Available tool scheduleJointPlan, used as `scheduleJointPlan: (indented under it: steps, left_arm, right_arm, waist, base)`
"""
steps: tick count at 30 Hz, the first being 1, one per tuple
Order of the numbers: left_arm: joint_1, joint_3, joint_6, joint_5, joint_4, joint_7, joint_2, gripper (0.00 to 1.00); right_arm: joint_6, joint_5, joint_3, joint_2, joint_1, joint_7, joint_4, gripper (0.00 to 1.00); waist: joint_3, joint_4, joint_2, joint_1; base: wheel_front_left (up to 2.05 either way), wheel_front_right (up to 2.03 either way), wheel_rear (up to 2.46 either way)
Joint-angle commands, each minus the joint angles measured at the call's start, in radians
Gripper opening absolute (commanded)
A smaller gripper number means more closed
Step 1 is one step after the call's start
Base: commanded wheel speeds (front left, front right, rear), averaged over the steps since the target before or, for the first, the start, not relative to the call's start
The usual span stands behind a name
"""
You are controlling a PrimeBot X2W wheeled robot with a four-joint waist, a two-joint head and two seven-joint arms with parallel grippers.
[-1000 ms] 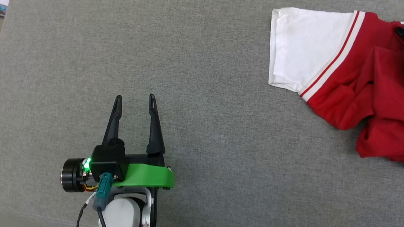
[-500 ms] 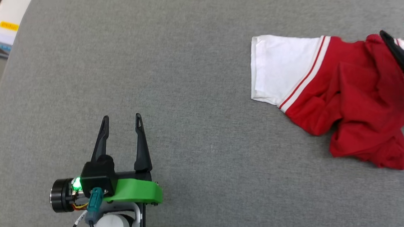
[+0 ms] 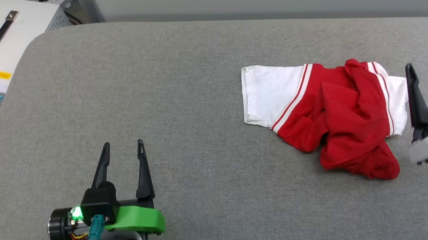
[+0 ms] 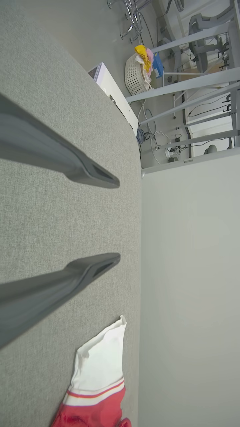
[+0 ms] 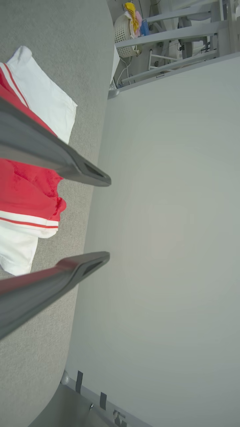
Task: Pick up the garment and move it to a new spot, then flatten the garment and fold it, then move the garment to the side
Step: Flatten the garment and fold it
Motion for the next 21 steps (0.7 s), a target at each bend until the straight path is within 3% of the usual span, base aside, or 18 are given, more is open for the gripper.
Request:
scheduleJointPlan:
  steps: [1,7,13,18,21]
  left_arm:
    - [0.011,0.005,-0.007,0.01,-0.004,-0.006,0.002,1.0]
    - [-0.034,0.015,-0.067,-0.016,0.024,-0.006,0.02,1.0]
    - [-0.227,-0.017,-0.162,-0.036,0.143,0.0,0.084,1.0]
    - [-0.458,-0.109,-0.197,-0.112,0.239,0.135,0.155,1.0]
    - [-0.598,-0.223,-0.199,-0.221,0.264,0.258,0.202,1.0]
  right_arm:
    - [-0.001,-0.022,-0.025,0.038,0.044,-0.008,-0.038,1.0]
    - [-0.001,-0.085,-0.072,0.145,0.179,-0.009,-0.159,1.0]
    - [-0.001,-0.098,-0.041,0.163,0.212,-0.009,-0.215,1.0]
    - [-0.001,-0.107,-0.006,0.154,0.191,-0.009,-0.241,1.0]
    - [-0.001,-0.11,0.01,0.15,0.168,-0.009,-0.252,1.0]
  waist:
    - [-0.016,-0.012,0.0,0.0001]
    - [-0.018,-0.03,0.0,0.0001]
    - [0.012,-0.086,0.0,0.0001]
    - [0.063,-0.146,0.0,0.0001]
    - [0.102,-0.177,0.0,0.0001]
  base:
    - [0.0,0.0,0.0]
    - [0.0,0.0,0.0]
    - [0.0,0.0,0.0]
    - [0.0,0.0,0.0]
    - [0.0,0.0,0.0]
